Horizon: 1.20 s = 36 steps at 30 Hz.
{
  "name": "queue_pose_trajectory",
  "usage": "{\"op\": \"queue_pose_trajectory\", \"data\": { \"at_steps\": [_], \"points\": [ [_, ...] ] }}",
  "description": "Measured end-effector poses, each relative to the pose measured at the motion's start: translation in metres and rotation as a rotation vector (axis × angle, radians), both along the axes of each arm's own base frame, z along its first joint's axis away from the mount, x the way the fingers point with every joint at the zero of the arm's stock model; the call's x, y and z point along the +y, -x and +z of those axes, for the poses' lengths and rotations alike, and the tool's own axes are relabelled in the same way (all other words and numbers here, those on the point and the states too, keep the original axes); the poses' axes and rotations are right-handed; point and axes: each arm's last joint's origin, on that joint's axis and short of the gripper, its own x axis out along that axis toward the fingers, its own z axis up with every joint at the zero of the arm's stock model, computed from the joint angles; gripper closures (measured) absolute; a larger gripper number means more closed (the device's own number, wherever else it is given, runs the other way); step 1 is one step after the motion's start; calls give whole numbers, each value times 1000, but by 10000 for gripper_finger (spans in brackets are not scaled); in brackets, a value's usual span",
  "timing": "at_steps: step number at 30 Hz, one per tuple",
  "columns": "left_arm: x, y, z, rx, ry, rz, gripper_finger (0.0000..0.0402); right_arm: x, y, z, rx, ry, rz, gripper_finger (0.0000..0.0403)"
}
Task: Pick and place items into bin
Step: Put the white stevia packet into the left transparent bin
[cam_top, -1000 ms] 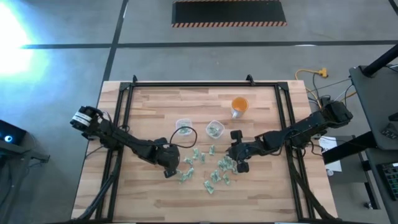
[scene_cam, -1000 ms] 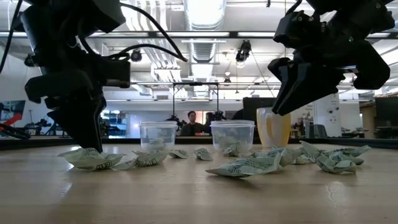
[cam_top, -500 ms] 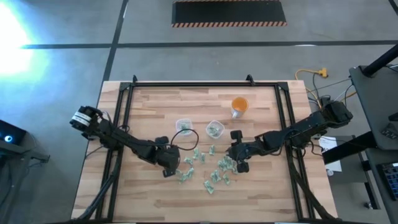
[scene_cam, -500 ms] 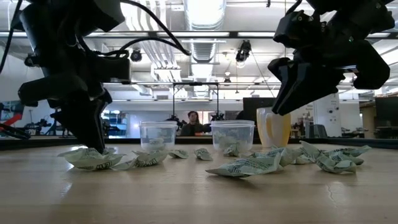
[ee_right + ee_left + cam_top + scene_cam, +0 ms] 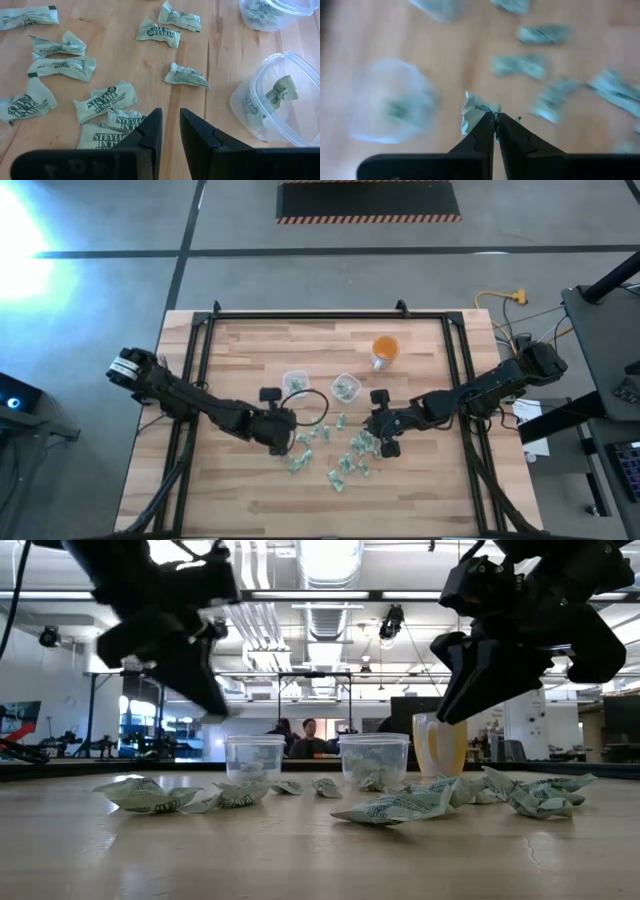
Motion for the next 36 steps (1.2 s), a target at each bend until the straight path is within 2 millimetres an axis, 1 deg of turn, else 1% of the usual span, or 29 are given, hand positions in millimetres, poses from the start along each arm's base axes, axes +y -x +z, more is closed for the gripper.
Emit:
{"op": "queue_pose_trajectory", "data": {
  "at_steps": [4,6,8,14,18,22,27,33,36],
  "points": [
    [14,-2,14,-32,-173,23,396,0,0,0,-2,-1,0,346],
    [24,-3,18,-29,-211,36,396,0,0,0,-2,-1,0,346],
    [36,-4,21,-26,-224,62,396,0,0,0,-3,-1,0,346],
    [73,-9,20,19,-254,148,396,0,0,0,-5,-1,0,346],
    [89,-13,15,40,-182,128,396,0,0,0,-5,-2,0,346],
    [96,-16,10,44,-145,107,396,0,0,0,-5,-1,1,346],
    [97,-16,5,43,-129,97,396,0,0,0,-5,0,1,346],
    [98,-13,-3,61,-126,100,396,0,0,0,-5,1,2,346],
    [98,-13,-2,51,-125,101,394,0,0,0,-6,-1,-1,346]
  ]
}}
